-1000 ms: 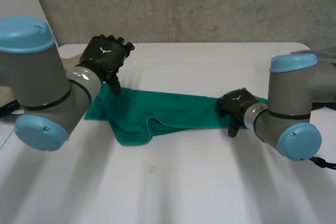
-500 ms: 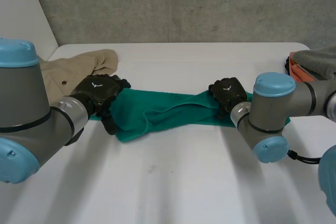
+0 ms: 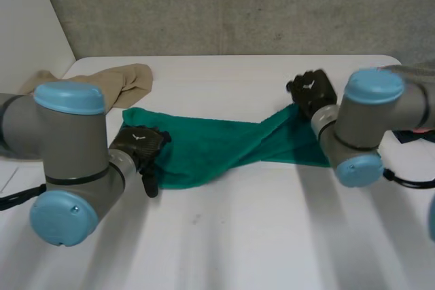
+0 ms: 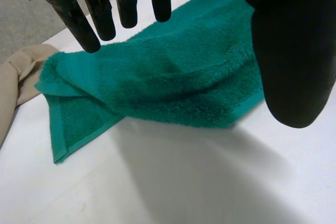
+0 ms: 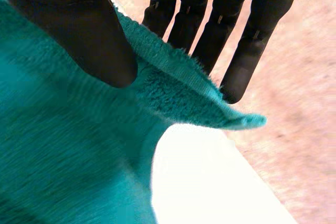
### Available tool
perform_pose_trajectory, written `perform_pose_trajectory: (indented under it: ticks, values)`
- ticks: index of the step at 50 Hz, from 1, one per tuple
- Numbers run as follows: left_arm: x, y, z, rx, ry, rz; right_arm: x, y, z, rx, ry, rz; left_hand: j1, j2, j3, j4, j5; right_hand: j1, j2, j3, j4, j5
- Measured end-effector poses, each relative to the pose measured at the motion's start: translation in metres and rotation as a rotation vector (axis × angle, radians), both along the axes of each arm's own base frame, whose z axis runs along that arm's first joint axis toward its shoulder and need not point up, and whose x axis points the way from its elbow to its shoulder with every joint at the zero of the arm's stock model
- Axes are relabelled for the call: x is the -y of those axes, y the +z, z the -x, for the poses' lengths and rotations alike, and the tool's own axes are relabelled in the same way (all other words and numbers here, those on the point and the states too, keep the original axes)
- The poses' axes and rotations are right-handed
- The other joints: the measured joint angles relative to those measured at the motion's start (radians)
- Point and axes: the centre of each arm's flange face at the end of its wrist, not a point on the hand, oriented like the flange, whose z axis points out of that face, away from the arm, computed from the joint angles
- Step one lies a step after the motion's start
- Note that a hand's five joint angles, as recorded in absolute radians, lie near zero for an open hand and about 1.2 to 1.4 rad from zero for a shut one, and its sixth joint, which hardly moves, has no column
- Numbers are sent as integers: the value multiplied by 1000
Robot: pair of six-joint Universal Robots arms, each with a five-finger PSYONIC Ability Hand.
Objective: Fold the laundry.
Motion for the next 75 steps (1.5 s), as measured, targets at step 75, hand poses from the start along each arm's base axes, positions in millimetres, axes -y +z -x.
perform_pose_trajectory:
  ticks: [75]
  values:
    - [128, 21, 3, 169, 99, 241, -61, -11, 23, -43, -128, -189, 1, 0, -1, -1, 0, 0, 0, 3, 3, 14]
